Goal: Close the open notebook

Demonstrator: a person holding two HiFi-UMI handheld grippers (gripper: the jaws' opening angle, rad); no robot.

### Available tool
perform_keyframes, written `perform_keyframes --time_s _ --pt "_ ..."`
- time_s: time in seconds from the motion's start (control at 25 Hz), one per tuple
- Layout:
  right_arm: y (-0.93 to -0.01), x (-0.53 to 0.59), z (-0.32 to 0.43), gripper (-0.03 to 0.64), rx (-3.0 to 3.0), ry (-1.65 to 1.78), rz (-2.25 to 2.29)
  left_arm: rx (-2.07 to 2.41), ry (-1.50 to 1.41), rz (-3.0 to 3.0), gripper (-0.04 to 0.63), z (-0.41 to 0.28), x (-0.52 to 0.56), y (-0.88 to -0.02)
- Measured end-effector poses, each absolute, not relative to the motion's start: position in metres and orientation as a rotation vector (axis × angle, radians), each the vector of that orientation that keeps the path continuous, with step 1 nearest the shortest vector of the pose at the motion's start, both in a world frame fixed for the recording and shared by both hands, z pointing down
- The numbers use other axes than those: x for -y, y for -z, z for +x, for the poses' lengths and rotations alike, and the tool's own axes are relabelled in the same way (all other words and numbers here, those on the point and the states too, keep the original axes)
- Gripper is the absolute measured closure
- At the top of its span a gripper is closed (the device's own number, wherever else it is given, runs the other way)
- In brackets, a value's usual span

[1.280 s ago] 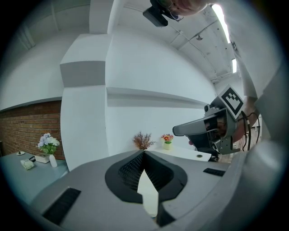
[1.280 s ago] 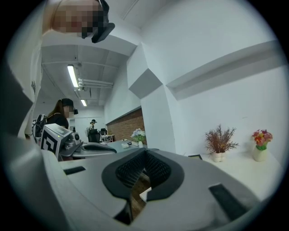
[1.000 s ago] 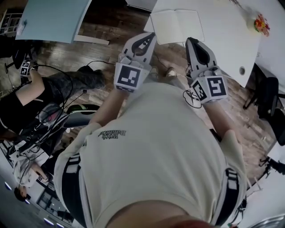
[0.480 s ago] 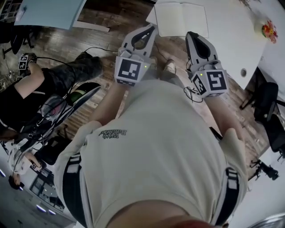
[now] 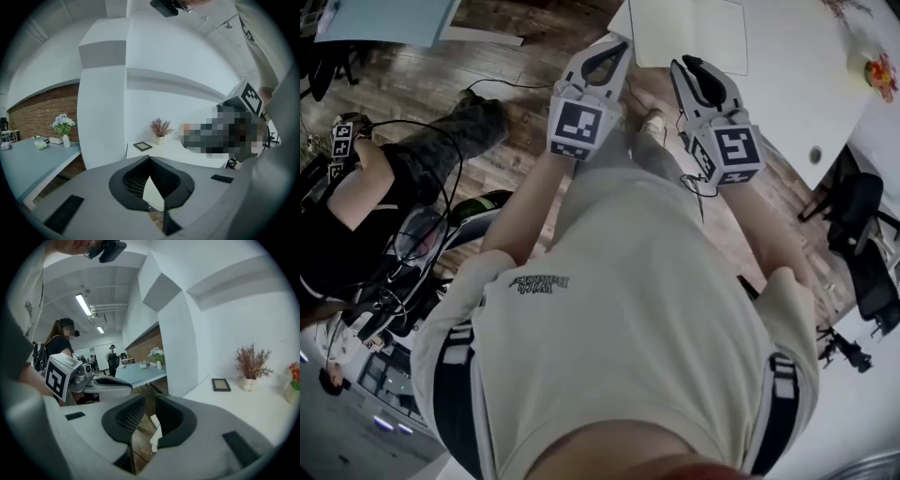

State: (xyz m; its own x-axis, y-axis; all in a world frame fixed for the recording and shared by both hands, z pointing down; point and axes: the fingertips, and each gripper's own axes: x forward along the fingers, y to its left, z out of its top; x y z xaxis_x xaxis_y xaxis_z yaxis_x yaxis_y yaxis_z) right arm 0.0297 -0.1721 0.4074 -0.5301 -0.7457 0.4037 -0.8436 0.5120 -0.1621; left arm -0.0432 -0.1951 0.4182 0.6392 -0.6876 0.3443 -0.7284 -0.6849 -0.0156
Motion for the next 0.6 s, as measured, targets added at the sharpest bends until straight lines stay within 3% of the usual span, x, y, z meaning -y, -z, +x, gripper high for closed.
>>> perform_keyframes --time_s 0.6 --pt "-0.563 0.193 -0.017 0.471 2.313 -0.538 1.142 1.125 -0.603 2.618 0.581 -0.059 0.222 -0.543"
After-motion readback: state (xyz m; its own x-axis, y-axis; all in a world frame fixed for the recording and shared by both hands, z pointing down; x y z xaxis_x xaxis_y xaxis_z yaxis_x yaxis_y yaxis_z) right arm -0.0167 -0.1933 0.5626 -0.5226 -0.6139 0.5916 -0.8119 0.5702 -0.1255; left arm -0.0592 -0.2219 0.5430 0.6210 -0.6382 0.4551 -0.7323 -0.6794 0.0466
